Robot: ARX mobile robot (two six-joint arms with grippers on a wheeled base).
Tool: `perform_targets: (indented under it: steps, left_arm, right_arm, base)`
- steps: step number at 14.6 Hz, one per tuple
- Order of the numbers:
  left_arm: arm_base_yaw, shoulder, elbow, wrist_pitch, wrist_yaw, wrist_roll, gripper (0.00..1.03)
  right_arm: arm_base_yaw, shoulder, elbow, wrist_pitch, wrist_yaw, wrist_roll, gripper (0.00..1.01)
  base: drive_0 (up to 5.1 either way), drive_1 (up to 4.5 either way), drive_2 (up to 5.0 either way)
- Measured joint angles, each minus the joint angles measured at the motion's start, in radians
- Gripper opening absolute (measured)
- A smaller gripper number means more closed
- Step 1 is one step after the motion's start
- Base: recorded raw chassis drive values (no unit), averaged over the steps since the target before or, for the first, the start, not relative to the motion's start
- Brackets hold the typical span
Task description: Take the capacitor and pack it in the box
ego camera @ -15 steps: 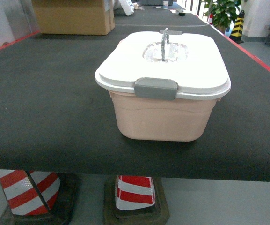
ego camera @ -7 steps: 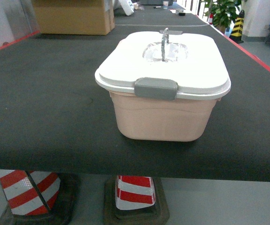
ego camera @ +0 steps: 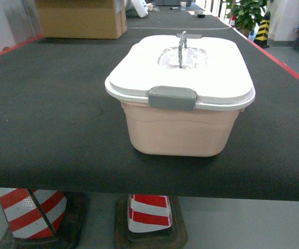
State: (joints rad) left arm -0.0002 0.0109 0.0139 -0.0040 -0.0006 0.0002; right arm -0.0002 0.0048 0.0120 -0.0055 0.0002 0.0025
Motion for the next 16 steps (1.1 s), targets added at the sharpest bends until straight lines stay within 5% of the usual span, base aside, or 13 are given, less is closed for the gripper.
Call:
perform_targets:
  steps: [2, 8, 16]
  left_arm:
    - [0.0, 0.0, 0.0, 0.0, 0.0, 0.0, 0.38]
    - [0.0, 0.0, 0.0, 0.0, 0.0, 0.0, 0.97]
    - [0.0, 0.0, 0.0, 0.0, 0.0, 0.0, 0.98]
  right_arm:
    - [0.0, 0.0, 0.0, 0.0, 0.0, 0.0, 0.98]
    - [0.0, 0.0, 0.0, 0.0, 0.0, 0.0, 0.98]
    - [0.0, 0.0, 0.0, 0.0, 0.0, 0.0, 0.98]
  base:
    - [0.0, 0.0, 0.0]
    - [0.0, 0.0, 0.0]
    - [0.0, 0.0, 0.0]
